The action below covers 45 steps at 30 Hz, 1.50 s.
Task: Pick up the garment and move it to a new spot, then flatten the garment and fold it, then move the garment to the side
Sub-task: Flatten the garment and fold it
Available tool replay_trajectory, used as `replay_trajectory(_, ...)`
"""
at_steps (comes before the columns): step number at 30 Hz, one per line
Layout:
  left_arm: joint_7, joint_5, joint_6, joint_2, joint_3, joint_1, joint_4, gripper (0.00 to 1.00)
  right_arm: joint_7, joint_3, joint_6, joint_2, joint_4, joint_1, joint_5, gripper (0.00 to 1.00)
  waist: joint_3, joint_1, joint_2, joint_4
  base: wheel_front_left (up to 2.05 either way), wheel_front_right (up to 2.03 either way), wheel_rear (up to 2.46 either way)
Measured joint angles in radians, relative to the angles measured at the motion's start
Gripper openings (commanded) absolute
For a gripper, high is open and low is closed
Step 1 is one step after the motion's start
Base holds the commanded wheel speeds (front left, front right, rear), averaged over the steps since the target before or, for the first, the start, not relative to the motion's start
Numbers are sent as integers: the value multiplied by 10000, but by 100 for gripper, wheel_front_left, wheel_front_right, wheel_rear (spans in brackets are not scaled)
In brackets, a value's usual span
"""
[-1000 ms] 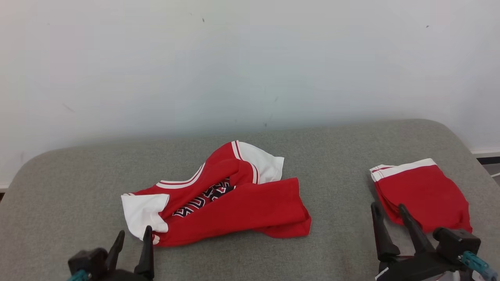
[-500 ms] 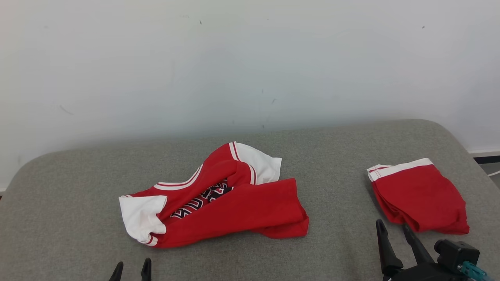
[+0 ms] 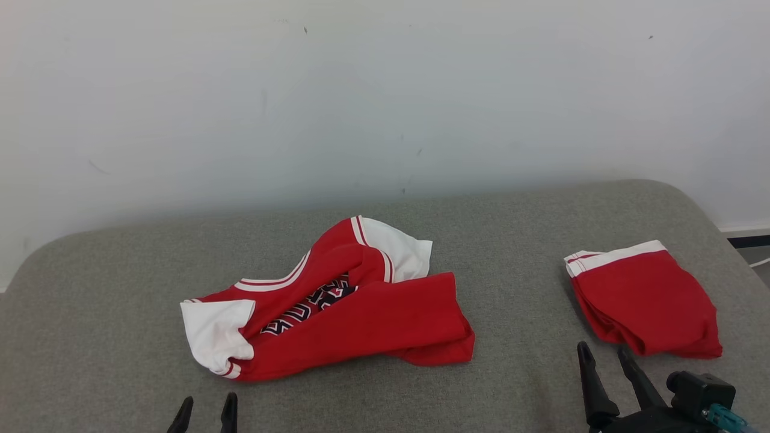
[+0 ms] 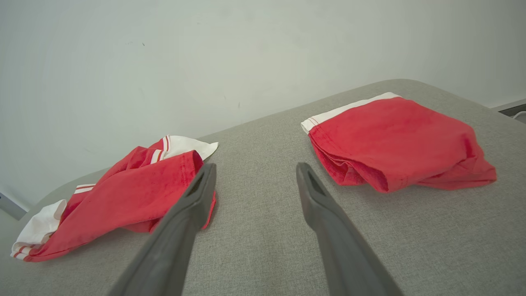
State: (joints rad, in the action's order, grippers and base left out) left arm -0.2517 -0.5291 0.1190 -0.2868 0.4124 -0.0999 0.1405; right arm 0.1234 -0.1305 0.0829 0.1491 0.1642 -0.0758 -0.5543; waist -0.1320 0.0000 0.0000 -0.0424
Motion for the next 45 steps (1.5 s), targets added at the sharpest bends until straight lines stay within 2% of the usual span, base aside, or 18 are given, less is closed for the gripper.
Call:
replay_trajectory(7,6,42,38,-2,-77,0,-290,100,-2,-40,-38,10,12,12,0,100,68,1,1,3,0,0,0)
replay_trajectory(11,389,77,38,-40,42,126,-259,100,-130,-240,-142,144,10,153,33,100,207,1,1,36,0,0,0)
replay_trajectory(17,1726,201,-50,-63,368,1911,823,100,-972,-874,-382,430,176,1175,322,100,486,1,0,185,0,0,0)
replay_trajectory(20,2784,328,-136,27,667,3277,1693,100,-1939,-1546,-642,554,571,1751,566,100,756,1,1,299,0,0,0)
replay_trajectory(26,4420,311,-150,441,913,5000,3053,100,-3478,-2353,-892,642,1310,3093,903,100,1283,2,1,465,0,0,0)
replay_trajectory(30,5436,326,-140,454,1011,5772,3847,100,-4293,-2692,-1020,516,1716,4314,1007,100,1736,2,1,521,0,0,0)
replay_trajectory(38,6709,531,-115,995,1101,7161,5078,100,-5352,-2731,-1058,336,2792,5105,1016,100,2594,3,2,676,0,0,0)
replay_trajectory(45,7208,640,-46,1162,1099,7649,5745,100,-5728,-2894,-1358,119,3244,5429,859,100,2889,3,2,975,0,0,0)
